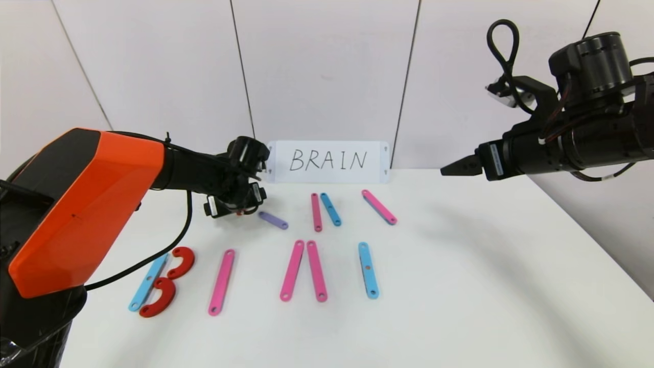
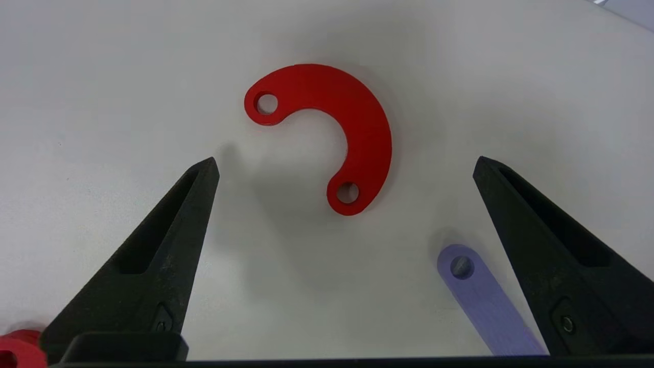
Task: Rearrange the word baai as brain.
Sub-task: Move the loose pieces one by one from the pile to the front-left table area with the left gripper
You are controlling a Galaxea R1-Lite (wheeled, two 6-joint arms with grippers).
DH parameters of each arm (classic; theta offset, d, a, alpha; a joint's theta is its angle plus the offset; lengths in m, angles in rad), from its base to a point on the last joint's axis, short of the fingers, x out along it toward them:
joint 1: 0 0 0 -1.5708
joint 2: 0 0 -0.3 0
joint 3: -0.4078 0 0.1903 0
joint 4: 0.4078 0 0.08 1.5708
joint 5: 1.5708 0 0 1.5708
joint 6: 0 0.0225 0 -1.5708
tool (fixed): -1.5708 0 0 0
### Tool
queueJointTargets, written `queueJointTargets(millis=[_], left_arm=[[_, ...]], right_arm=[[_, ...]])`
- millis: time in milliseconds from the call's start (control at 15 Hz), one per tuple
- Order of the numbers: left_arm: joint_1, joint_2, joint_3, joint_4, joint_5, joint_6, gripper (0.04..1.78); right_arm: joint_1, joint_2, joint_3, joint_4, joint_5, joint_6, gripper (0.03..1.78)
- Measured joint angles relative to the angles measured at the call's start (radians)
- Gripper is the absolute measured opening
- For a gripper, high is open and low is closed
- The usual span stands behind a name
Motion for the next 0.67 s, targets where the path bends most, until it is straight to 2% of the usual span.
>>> queueJointTargets(millis=[667], left_arm=[[0.006,0.020,-0.017,0.009,-0.011,-0.028,1.75]], right_arm=[[0.000,0.001,0.000,0.001,0.000,0.000,1.74]])
